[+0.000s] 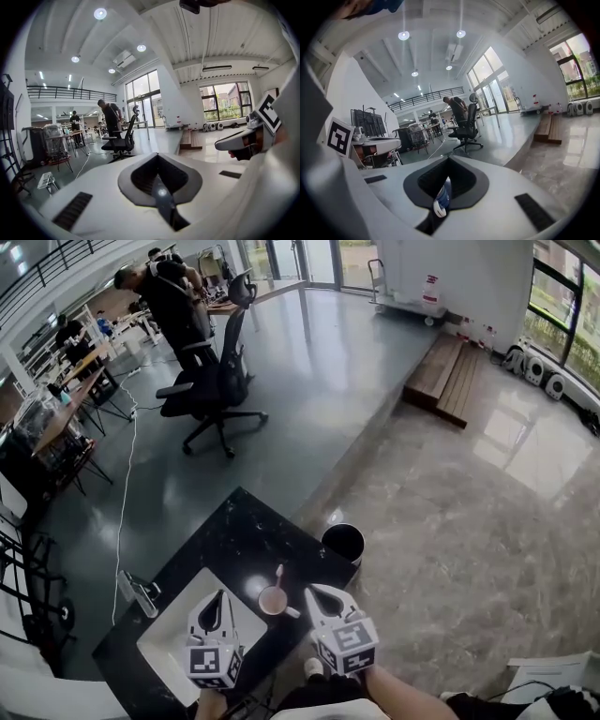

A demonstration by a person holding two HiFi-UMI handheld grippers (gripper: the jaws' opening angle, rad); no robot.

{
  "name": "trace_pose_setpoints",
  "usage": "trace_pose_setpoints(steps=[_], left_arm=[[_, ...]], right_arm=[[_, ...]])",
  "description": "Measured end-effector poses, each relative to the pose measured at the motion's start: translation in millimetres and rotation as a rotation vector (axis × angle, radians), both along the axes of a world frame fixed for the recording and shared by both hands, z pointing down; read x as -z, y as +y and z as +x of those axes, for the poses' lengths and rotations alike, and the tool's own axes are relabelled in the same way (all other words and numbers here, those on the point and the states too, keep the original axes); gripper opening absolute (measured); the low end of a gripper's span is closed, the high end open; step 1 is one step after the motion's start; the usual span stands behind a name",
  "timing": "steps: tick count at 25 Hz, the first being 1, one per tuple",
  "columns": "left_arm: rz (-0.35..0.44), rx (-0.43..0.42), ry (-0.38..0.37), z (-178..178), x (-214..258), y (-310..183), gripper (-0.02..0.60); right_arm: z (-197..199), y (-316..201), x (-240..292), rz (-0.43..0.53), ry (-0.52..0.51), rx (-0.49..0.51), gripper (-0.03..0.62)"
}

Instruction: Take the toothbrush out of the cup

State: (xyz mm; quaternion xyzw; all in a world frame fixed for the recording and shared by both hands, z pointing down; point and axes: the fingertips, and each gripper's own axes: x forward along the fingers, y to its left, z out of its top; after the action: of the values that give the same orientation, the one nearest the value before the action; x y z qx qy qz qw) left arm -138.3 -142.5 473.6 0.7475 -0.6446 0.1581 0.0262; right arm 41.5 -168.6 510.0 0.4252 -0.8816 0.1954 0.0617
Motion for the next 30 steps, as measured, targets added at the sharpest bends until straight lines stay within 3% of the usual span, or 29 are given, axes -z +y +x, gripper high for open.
trace_pose_setpoints(steps=[7,12,16,17,18,22,30], left_arm=[[-0.022,0.005,0.012,-6.8,-12.7,0.9,0.017],[-0.028,0.002,0.021,-11.6,-15.8,4.2,0.017],[-0.036,0.003,0.018,-18.6,-18.4,10.6,0.017],[-0.037,0.004,0.017,-21.2,-18.5,11.9,0.017],[-0.039,0.007,0.015,-24.3,-18.5,13.3,0.017],[-0.043,0.028,0.008,-40.2,-18.5,16.6,0.017],[-0.075,0.072,0.004,-69.6,-27.6,11.7,0.017]], right_arm=[[-5.6,-6.9,-4.6,-0.022,0.017,-0.003,-0.003],[-18.7,-5.1,-26.6,-0.121,-0.001,0.032,0.017],[-41.5,-2.0,-42.4,-0.268,-0.155,0.078,0.065],[-46.6,-2.8,-46.3,-0.313,-0.200,0.081,0.132],[-50.8,-4.3,-50.8,-0.353,-0.229,0.081,0.140],[-62.5,-14.8,-70.2,-0.431,-0.230,0.077,0.140],[-86.8,-34.6,-94.0,-0.485,-0.213,0.093,0.111]])
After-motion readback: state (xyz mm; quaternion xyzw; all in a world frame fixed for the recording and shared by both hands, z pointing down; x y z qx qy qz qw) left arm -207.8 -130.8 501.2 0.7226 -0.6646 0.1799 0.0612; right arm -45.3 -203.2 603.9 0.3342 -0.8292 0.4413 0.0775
